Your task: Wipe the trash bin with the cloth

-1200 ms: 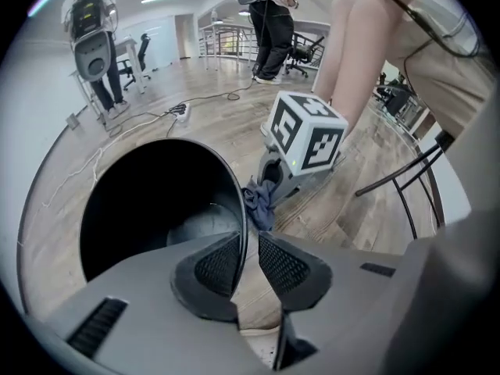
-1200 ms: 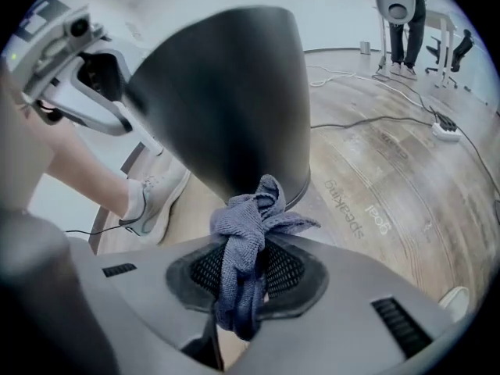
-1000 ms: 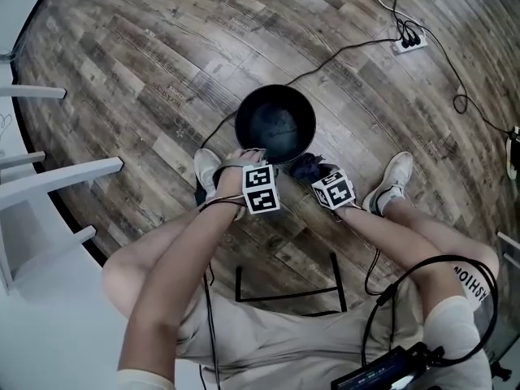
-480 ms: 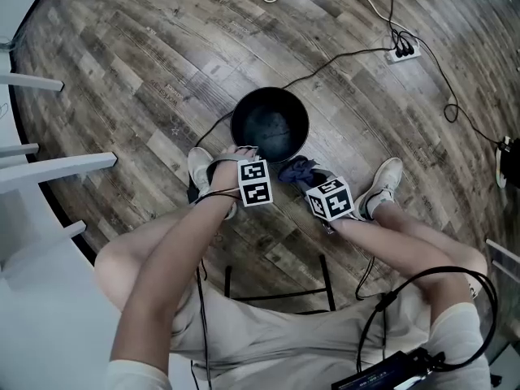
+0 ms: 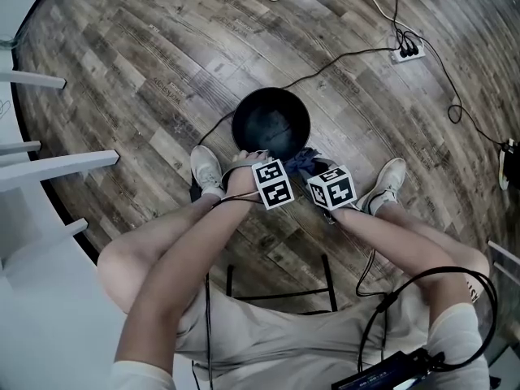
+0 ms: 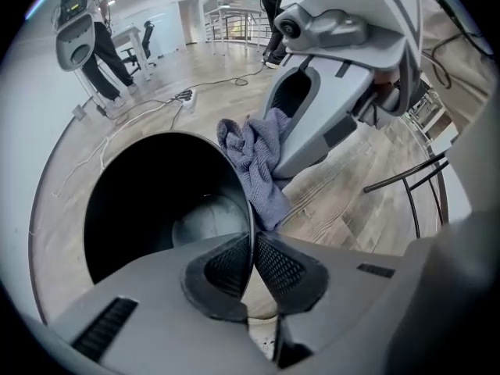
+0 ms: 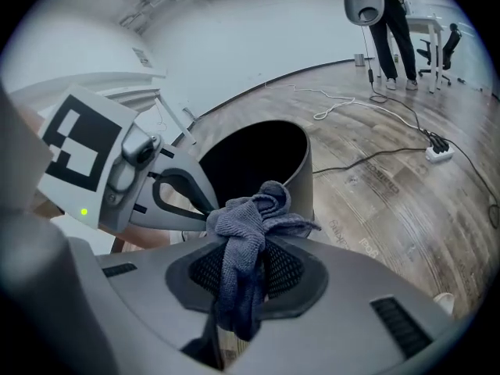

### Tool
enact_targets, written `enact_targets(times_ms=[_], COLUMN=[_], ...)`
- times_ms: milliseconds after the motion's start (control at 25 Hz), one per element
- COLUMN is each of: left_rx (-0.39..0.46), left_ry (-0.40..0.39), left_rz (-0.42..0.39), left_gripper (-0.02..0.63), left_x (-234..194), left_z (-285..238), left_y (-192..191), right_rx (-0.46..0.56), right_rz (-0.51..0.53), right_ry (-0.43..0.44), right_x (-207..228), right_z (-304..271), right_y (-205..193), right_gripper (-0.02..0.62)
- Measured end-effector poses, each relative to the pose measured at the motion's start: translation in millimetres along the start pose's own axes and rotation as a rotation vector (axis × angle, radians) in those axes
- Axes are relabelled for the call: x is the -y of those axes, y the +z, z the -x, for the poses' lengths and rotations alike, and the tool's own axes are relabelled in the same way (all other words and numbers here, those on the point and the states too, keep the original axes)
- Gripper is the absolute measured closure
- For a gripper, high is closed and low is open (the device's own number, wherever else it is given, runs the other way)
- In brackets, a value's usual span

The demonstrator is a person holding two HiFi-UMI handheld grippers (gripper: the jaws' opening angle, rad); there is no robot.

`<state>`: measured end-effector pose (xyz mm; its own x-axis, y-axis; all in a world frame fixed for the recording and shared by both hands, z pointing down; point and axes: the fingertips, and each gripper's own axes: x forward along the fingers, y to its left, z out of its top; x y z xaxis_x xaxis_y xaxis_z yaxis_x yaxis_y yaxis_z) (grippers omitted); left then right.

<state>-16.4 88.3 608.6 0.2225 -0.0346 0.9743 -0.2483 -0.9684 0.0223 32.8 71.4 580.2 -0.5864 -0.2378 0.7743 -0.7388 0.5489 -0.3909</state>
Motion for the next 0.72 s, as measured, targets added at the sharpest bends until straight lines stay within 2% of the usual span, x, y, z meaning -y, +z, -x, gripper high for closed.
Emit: enact_targets(times_ms=[320,720], left_rx=[0.013,0.007], left_ry=[0.013,0.046], left_rz=[-0.035,-0.059], left_gripper=[0.58,0.578], left_x=[-2,-2], left_z=[2,2], left_y=[5,5], right_rx=[-0.046,-0.111], right_rz=[-0.028,0.02], right_ry=[-0.034,-0.119], right_x=[28,64], right_z=[-42,-111], right_y=[-24,-66], right_gripper=[0.518,0.518])
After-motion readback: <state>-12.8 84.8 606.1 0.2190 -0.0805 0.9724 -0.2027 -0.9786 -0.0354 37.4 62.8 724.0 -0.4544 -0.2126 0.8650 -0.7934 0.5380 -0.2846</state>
